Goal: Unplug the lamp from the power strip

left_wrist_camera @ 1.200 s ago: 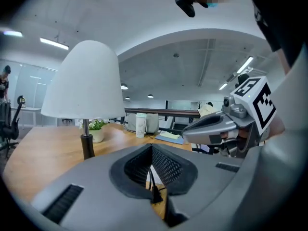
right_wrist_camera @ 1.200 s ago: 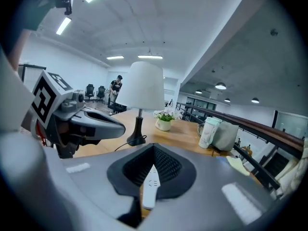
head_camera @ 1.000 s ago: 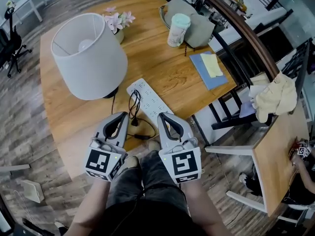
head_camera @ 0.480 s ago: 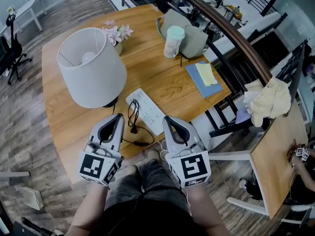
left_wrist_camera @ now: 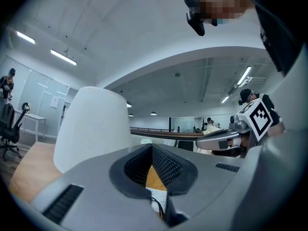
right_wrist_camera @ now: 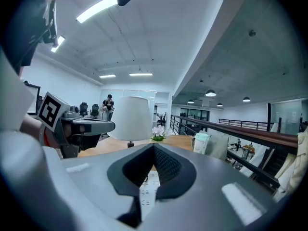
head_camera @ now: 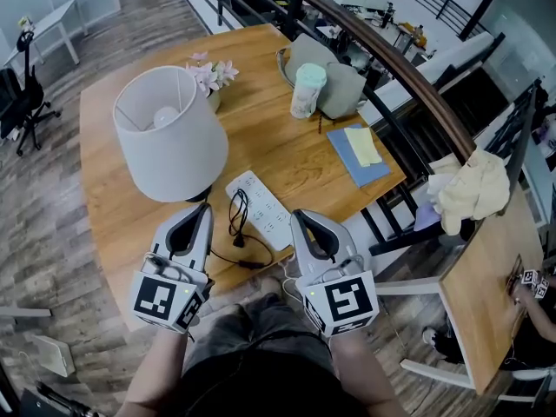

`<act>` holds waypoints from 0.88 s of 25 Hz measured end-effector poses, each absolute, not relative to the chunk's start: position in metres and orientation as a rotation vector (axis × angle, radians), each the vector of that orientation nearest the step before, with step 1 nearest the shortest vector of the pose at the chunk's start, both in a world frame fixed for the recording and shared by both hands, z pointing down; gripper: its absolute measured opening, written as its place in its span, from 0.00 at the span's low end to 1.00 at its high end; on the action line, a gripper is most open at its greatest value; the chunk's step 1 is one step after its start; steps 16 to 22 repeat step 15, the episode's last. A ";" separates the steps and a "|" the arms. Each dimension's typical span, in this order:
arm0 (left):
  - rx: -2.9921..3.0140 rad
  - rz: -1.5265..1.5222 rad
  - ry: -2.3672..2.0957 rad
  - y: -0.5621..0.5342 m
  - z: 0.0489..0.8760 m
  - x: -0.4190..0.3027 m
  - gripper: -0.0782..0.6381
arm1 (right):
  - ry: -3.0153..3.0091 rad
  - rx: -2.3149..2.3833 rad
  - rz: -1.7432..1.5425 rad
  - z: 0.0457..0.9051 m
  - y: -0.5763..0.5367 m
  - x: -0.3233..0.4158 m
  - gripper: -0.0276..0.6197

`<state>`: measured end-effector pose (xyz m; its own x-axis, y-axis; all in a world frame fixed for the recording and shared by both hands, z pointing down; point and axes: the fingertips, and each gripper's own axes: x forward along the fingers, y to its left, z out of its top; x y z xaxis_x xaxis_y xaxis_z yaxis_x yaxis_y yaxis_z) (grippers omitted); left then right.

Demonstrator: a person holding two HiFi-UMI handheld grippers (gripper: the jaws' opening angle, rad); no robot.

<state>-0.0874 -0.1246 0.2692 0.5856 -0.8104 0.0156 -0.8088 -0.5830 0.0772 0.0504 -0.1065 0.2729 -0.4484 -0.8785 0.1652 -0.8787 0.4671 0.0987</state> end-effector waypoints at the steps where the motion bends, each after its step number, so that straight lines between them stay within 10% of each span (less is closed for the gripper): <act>1: 2.729 -0.039 -1.400 -0.125 0.267 -0.089 0.10 | -2.524 1.527 -0.002 0.271 -0.107 0.050 0.05; 22: 2.710 -0.069 -1.444 -0.133 0.253 -0.091 0.10 | -2.544 1.510 -0.043 0.258 -0.114 0.047 0.05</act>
